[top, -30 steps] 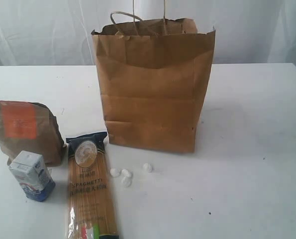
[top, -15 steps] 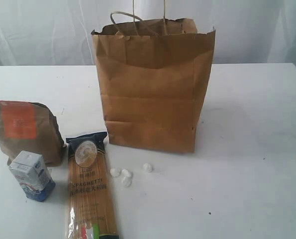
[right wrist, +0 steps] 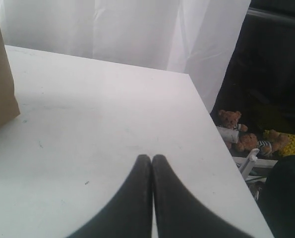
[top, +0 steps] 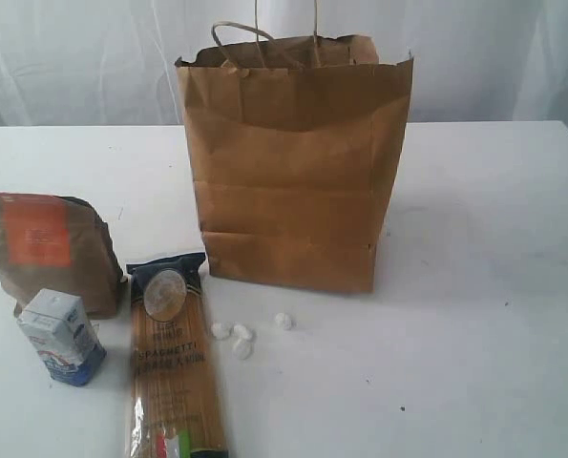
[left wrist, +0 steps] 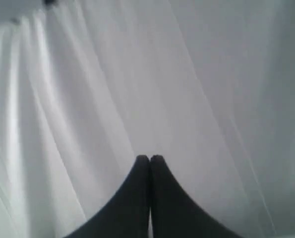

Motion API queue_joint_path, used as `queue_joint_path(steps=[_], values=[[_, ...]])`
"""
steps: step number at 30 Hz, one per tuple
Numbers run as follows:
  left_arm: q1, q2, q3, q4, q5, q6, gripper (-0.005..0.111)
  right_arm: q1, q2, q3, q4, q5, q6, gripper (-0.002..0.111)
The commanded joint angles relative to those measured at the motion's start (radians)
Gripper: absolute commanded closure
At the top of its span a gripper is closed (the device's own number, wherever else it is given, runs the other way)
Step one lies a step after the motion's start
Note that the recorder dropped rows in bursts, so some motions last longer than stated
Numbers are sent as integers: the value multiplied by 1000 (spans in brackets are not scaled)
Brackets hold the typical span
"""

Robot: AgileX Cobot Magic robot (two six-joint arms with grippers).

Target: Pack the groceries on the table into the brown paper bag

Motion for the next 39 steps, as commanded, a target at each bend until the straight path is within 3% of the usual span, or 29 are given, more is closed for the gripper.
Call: queue_joint_path(steps=[1,2,7,12,14,16,18,20,24,27,36,39], values=[[2,239,-133,-16,493,104,107,-3,3,4,0,-13,7,108],[2,294,-167,-16,610,76,107,-3,3,4,0,-13,7,108],[2,442,-303,18,896,-79,107,-3,3,4,0,-13,40,108],[2,564,-432,85,1175,-57,107,-3,3,4,0,-13,40,108],[2,602,-458,103,1183,79,107,-3,3,4,0,-13,40,108],[2,627,-465,103,1151,329,104,-3,3,4,0,-13,42,108],[2,645,-466,89,1134,587,95,-3,3,4,0,-13,53,108],[2,657,-466,53,1132,716,82,-3,3,4,0,-13,55,108],[2,667,-464,5,1107,728,49,-3,3,4,0,-13,55,108],[2,666,-464,-49,1093,728,36,-3,3,4,0,-13,55,108],[2,693,-442,-284,1056,738,33,-3,3,4,0,-13,55,108],[2,716,-436,-287,1051,793,33,-3,3,4,0,-13,55,108]])
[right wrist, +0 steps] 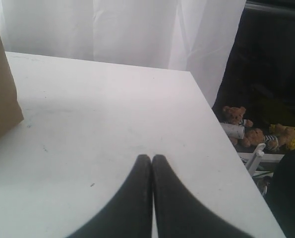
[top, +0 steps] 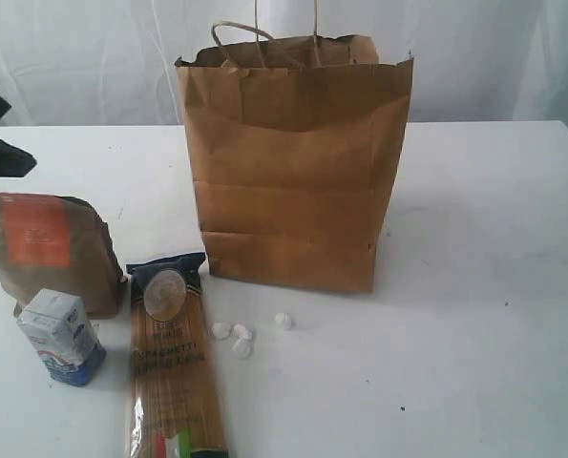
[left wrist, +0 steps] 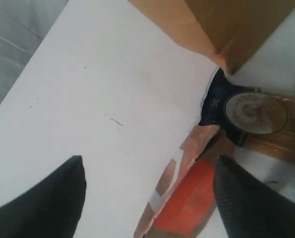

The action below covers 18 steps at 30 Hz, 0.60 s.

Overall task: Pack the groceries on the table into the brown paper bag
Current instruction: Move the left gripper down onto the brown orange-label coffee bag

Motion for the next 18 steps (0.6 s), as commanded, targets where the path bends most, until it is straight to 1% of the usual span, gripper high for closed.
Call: queue_joint_path(steps=[1,4,5,6,7,8,9,10,11,12,13,14,16,18], values=[[2,34,14,-47,-9,100,33,-3,3,4,0,-13,6,108],[2,80,14,-60,-121,324,33,-3,3,4,0,-13,6,108],[2,109,14,-112,-216,521,33,-3,3,4,0,-13,6,108],[2,119,12,-137,-231,575,33,-3,3,4,0,-13,6,108],[2,127,12,-161,-194,555,34,-3,3,4,0,-13,6,108],[2,122,12,-159,-101,510,36,-3,3,4,0,-13,6,108],[2,109,12,-159,27,513,40,-3,3,4,0,-13,6,108],[2,94,12,-169,135,545,46,-3,3,4,-2,-13,5,108],[2,84,12,-176,180,563,54,-3,3,4,-2,-13,5,108],[2,78,12,-176,170,545,62,-3,3,4,-2,-13,5,108],[2,81,12,-174,123,523,71,-3,3,4,-2,-13,5,108],[2,96,12,-172,52,493,78,-3,3,4,-2,-13,5,108],[2,123,12,-174,-46,441,89,-3,3,4,-2,-13,5,108],[2,141,12,-174,-109,446,96,-3,3,4,-2,-13,5,108]])
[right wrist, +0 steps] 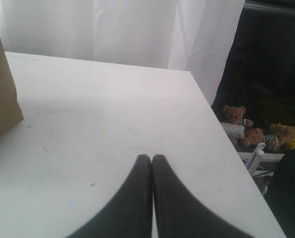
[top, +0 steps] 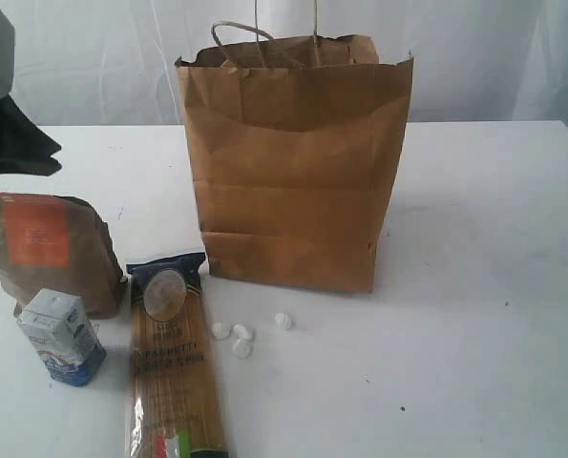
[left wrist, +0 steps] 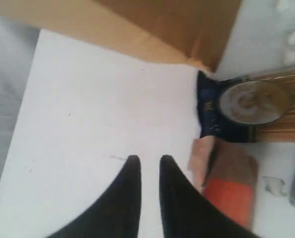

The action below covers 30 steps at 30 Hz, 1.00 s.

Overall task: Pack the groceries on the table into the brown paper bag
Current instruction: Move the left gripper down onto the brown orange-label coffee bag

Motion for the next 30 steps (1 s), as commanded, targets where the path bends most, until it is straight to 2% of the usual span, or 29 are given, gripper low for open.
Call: queue_joint_path(steps=[1,3,7,12,15,21,23,26,30], values=[[2,37,5,-19,-153,-40,100,-3,3,4,-2,-13,4,108],[2,39,5,-21,-200,-44,107,-3,3,4,-2,-13,4,108],[2,39,5,-21,-191,-47,107,-3,3,4,-2,-13,4,108],[2,39,5,-21,-186,-187,106,-3,3,4,-2,-13,4,108],[2,39,5,-21,-182,-231,95,-3,3,4,-2,-13,4,108],[2,39,5,-21,-167,-249,47,-3,3,4,-2,-13,4,108],[2,39,5,-21,-167,-251,37,-3,3,4,-2,-13,4,108],[2,39,5,-21,-137,-285,31,-3,3,4,-2,-13,4,108],[2,39,5,-21,-82,-292,31,-3,3,4,0,-13,4,108]])
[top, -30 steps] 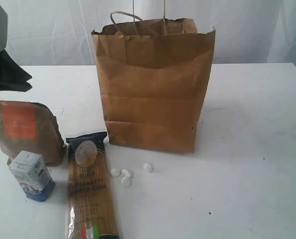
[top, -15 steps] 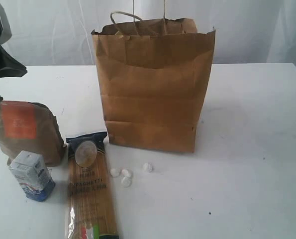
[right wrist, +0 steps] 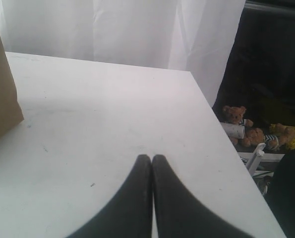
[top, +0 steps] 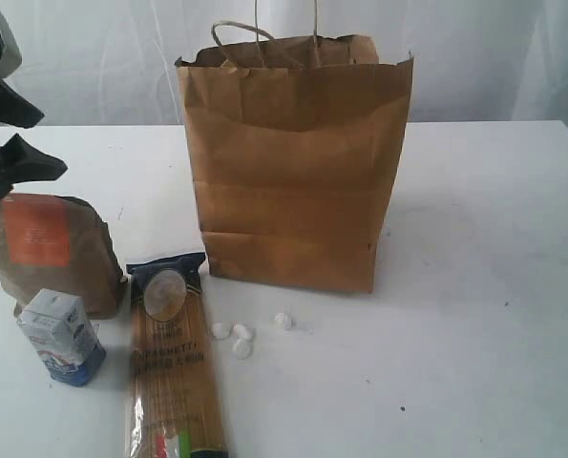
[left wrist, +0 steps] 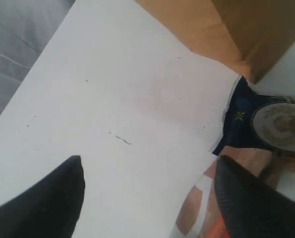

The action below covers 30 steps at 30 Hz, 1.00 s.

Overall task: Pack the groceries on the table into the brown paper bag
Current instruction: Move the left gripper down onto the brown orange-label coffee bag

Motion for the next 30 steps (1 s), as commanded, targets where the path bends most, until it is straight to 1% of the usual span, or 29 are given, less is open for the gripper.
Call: queue_joint_path(steps=[1,4,7,8,9,10,11,12,13,15,16,18,20,25,30], values=[[2,-3,5,-21,74,-20,31,-3,3,4,0,-13,4,108],[2,-3,5,-21,125,-38,31,-3,3,4,0,-13,4,108],[2,-3,5,-10,254,-40,31,-3,3,4,0,-13,4,108],[2,-3,5,12,269,-36,31,-3,3,4,0,-13,4,108],[2,-3,5,85,258,-29,31,-3,3,4,0,-13,4,108],[2,-1,5,121,235,-29,31,-3,3,4,0,-13,4,108],[2,-1,7,216,198,-29,31,-3,3,4,0,-13,4,108],[2,-1,7,278,161,-29,31,-3,3,4,0,-13,4,108],[2,-1,7,294,142,-29,31,-3,3,4,0,-13,4,108],[2,1,7,302,118,27,31,-3,3,4,0,-13,4,108],[2,7,7,302,138,100,31,-3,3,4,0,-13,4,108],[2,27,7,300,184,185,31,-3,3,4,0,-13,4,108],[2,56,7,298,205,235,31,-3,3,4,0,-13,4,108],[2,105,7,292,205,252,31,-3,3,4,0,-13,4,108],[2,137,7,238,201,252,31,-3,3,4,0,-15,6,108]])
